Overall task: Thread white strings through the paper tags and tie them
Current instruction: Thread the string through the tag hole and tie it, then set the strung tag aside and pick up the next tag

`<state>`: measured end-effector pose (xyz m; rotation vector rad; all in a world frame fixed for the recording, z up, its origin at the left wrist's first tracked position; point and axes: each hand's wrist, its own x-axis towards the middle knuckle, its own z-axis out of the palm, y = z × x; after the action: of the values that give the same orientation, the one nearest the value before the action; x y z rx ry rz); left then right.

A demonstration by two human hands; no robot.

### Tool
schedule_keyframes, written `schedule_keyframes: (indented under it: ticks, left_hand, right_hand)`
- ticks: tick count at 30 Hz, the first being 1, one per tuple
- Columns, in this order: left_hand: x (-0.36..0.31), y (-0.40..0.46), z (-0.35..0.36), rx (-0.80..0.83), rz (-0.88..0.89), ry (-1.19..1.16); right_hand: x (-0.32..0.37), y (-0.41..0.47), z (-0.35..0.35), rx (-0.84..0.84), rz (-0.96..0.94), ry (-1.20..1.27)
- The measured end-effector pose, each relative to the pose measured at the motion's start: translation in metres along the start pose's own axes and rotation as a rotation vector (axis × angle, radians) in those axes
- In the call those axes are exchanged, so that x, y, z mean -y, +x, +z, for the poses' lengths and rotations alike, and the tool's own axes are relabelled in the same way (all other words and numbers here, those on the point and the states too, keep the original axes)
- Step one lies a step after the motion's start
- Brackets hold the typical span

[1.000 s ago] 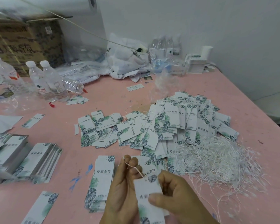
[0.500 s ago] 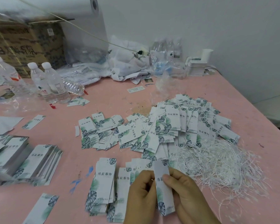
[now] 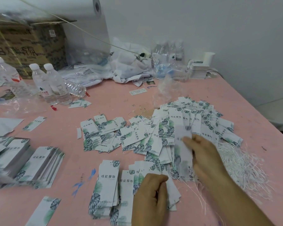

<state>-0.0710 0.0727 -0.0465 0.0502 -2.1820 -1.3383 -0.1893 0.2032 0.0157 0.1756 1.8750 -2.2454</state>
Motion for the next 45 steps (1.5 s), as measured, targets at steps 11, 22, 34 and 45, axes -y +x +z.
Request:
schedule_keyframes:
  ticks: [11,22,34,45]
  left_hand:
    - [0.001,-0.001,-0.003,-0.029,-0.015,0.086]
    - [0.001,0.002,-0.003,-0.230,-0.450,-0.259]
    - [0.011,-0.007,0.000,-0.150,-0.395,-0.249]
    - [0.013,-0.006,0.002,-0.125,-0.428,-0.529]
  right_hand:
    - [0.043,0.109,0.020,-0.176,-0.255,-0.845]
    - [-0.053,-0.053,0.013,0.197,-0.288,-1.305]
    - [-0.058,-0.046,0.004,0.192,-0.172,-0.869]
    - [-0.060,-0.048,0.000,0.163,-0.165,-0.436]
